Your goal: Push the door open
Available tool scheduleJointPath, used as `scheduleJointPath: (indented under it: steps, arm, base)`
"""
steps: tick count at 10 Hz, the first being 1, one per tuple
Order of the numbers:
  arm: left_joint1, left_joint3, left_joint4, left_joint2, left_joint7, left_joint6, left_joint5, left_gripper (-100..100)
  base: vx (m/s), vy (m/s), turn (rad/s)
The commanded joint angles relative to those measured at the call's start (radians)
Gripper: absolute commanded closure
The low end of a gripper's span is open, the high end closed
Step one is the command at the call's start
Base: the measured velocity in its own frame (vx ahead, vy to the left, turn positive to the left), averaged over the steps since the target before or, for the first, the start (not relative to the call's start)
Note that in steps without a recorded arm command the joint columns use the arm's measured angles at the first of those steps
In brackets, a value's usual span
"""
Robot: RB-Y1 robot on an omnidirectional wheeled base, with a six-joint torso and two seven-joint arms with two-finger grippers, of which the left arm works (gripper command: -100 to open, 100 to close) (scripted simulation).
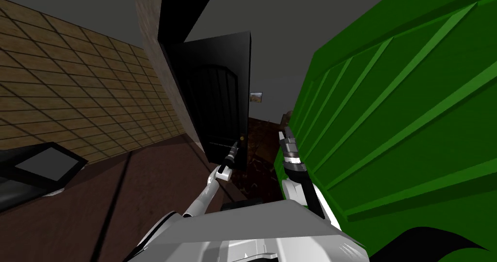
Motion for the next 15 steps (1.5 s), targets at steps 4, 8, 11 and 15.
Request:
scheduleJointPath:
  steps: [4,8,11,15]
  arm:
    - [-0.001,0.007,0.007,0.011,-0.003,-0.011,0.000,-100]
    - [-0.002,0.017,0.014,0.004,-0.009,-0.024,-0.001,-100]
    - [-0.004,0.017,0.017,0.002,-0.008,-0.026,-0.001,100]
    - [-0.004,0.017,0.017,0.002,-0.008,-0.026,-0.001,100]
  base:
    - [0.087,-0.051,-0.018]
    - [0.220,-0.085,-0.021]
    - [0.095,-0.035,-0.006]
    - [-0.024,0.008,-0.003]
